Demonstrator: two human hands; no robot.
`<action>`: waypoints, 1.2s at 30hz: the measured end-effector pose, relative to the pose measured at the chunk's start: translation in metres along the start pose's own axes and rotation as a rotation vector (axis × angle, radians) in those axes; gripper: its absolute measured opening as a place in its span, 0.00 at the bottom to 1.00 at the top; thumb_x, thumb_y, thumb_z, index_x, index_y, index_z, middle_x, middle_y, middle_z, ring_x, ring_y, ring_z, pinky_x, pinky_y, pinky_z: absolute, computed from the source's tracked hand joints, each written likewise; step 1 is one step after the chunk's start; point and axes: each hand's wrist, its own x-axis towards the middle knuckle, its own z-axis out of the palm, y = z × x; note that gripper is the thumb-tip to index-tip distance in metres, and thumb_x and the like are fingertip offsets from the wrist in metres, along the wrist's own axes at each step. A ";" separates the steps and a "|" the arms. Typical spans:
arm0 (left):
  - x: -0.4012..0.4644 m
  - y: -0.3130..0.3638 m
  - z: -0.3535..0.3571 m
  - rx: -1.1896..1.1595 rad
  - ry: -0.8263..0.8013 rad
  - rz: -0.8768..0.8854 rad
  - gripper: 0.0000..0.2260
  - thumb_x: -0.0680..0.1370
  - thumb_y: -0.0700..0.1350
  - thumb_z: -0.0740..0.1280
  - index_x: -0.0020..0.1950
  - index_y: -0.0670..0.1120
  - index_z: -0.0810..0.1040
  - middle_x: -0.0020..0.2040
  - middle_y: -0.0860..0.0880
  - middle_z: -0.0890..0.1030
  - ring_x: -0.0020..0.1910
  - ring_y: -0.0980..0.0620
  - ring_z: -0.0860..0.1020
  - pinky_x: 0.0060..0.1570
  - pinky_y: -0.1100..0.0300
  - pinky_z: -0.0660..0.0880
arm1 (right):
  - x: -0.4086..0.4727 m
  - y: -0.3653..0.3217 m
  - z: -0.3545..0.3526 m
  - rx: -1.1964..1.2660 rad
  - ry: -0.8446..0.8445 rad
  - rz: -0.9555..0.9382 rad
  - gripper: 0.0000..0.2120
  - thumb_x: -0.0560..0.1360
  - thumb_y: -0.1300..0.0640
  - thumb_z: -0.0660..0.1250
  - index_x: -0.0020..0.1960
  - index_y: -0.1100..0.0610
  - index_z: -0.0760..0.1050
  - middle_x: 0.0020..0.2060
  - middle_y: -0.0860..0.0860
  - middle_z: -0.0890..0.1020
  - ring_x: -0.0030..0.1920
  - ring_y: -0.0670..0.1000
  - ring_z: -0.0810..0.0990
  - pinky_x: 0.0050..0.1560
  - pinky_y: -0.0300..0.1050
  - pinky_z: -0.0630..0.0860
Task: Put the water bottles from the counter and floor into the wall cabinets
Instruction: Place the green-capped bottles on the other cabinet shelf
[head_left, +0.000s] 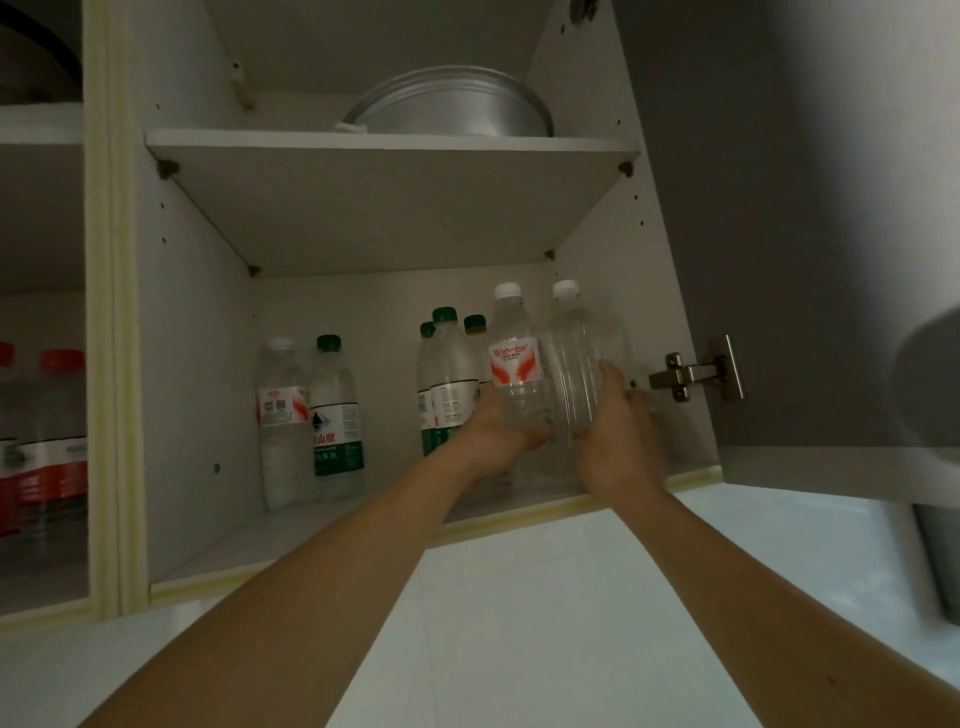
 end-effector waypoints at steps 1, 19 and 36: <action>0.001 -0.001 0.002 -0.024 -0.002 -0.013 0.20 0.78 0.40 0.71 0.57 0.61 0.68 0.55 0.56 0.77 0.53 0.58 0.76 0.59 0.55 0.75 | 0.000 0.000 -0.002 -0.011 0.001 0.012 0.40 0.74 0.62 0.74 0.78 0.48 0.55 0.66 0.60 0.71 0.64 0.63 0.74 0.57 0.60 0.78; 0.023 -0.002 0.019 -0.072 -0.047 -0.087 0.31 0.78 0.42 0.71 0.76 0.54 0.61 0.70 0.48 0.73 0.69 0.46 0.72 0.68 0.41 0.71 | 0.023 0.033 -0.014 0.163 -0.077 -0.031 0.28 0.75 0.66 0.73 0.72 0.57 0.68 0.60 0.58 0.80 0.59 0.59 0.80 0.51 0.45 0.74; -0.002 0.007 -0.029 0.281 0.266 0.116 0.14 0.81 0.45 0.67 0.67 0.48 0.74 0.59 0.49 0.80 0.53 0.53 0.79 0.53 0.57 0.78 | -0.004 0.018 -0.012 0.237 0.245 -0.370 0.20 0.73 0.64 0.73 0.62 0.56 0.74 0.62 0.54 0.74 0.59 0.50 0.73 0.56 0.35 0.70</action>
